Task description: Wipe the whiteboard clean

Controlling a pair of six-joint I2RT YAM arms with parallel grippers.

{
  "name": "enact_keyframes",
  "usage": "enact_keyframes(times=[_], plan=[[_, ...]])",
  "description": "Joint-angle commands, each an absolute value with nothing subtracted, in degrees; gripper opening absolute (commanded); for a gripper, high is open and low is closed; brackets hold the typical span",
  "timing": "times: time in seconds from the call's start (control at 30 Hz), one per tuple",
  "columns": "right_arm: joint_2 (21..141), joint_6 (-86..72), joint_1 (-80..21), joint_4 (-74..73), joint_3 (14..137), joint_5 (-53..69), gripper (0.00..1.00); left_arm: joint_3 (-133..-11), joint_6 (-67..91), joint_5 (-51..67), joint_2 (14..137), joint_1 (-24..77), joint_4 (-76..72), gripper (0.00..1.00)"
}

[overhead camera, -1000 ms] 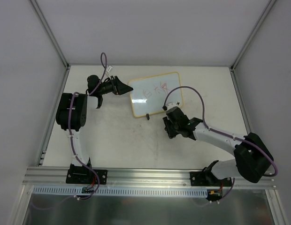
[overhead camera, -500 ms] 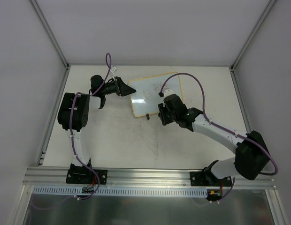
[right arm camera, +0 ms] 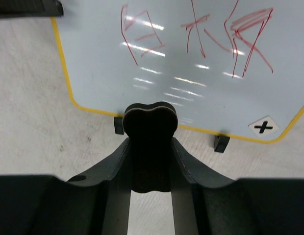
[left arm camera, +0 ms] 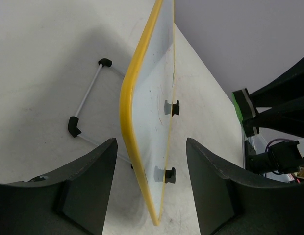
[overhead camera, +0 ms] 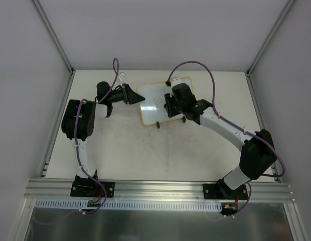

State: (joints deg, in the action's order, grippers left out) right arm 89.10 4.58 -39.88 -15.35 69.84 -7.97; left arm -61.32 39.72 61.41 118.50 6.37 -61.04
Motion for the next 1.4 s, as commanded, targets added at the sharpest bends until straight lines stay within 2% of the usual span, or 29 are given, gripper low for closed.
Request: enact_keyframes(times=[0.0, 0.17, 0.27, 0.4, 0.53, 0.67, 1.0, 1.1, 1.37], plan=[[90.96, 6.59, -39.11, -14.85, 76.36, -6.16, 0.24, -61.17, 38.67, 63.63, 118.04, 6.77, -65.21, 0.58], [94.13, 7.82, -38.5, -14.85, 80.77, -6.15, 0.23, -61.35, 38.67, 63.63, 118.91, 7.03, -65.74, 0.58], [95.01, 8.43, -38.23, -14.68, 81.83, -6.68, 0.23, -61.87, 38.41, 63.9, 119.7, 7.03, -66.0, 0.52], [95.27, 8.88, -37.97, -14.68, 81.91, -6.33, 0.23, -63.19, 39.54, 64.69, 121.29, 7.12, -67.23, 0.51], [95.01, 9.14, -37.88, -14.68, 81.21, -6.77, 0.23, -64.42, 40.34, 65.3, 122.17, 7.21, -68.91, 0.58], [94.83, 9.23, -37.71, -14.68, 80.77, -6.68, 0.23, -66.7, 40.43, 65.83, 123.04, 7.29, -68.91, 0.69], [93.96, 9.4, -37.27, -14.41, 79.46, -6.42, 0.23, -70.49, 39.29, 68.46, 125.33, 7.65, -70.04, 0.74], [93.43, 9.67, -37.09, -13.28, 78.31, -6.24, 0.24, -69.96, 38.06, 68.64, 125.86, 7.91, -71.89, 0.73], [93.25, 10.11, -36.83, -12.83, 77.35, -5.8, 0.24, -68.29, 36.04, 69.08, 125.77, 8.53, -74.98, 0.78]])
